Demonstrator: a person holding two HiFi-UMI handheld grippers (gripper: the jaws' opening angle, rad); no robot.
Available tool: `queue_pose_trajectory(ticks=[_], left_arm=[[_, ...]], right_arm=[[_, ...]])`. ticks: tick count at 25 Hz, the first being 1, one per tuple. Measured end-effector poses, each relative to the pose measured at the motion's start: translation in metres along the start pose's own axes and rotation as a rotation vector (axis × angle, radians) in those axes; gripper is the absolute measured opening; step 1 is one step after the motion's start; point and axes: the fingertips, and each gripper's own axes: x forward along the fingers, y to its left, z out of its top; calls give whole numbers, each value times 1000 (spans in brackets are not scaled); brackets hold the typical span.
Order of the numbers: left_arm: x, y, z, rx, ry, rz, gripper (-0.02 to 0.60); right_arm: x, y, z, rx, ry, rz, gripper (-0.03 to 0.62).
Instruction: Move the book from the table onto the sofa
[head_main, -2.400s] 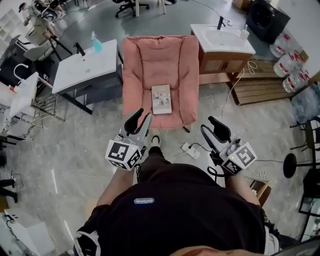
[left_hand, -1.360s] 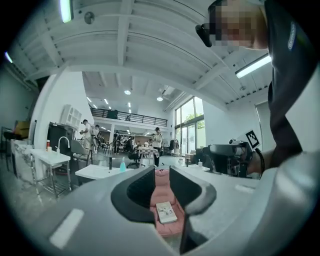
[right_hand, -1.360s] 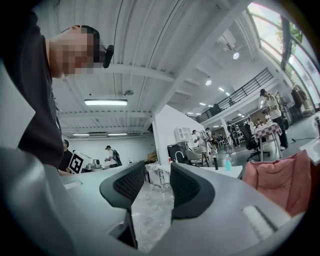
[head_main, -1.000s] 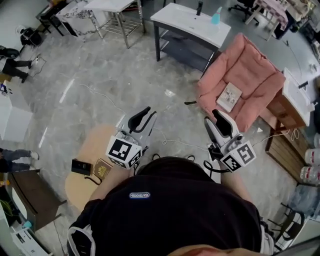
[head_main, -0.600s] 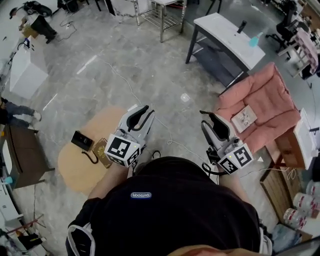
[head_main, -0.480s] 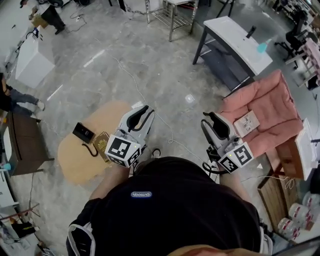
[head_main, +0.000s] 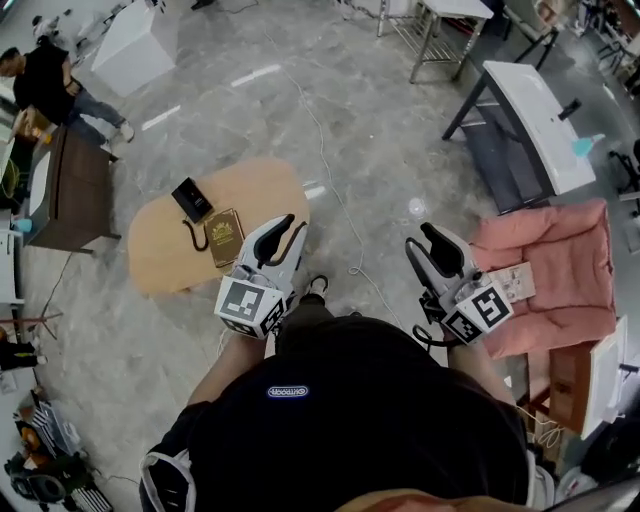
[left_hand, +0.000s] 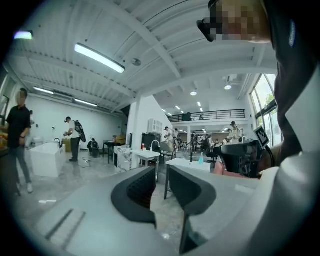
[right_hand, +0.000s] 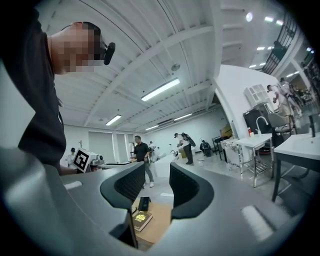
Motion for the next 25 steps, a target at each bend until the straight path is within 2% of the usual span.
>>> queue_pose_trajectory(ticks=[7,16,20,25], left_arm=[[-73,31,-21,-50,9,253,89],[-166,91,-46,-68,-3,485,89],[-197,126,-67,-91,15,544,89],[-218,173,-89,-93,41,549,89]], right_arm=[[44,46,-26,-5,88,225,184],[102,105,-49,1,127,377,184],[134,129,-64,-3,155,402,184],[177,146,-93,-24,208,387,183]])
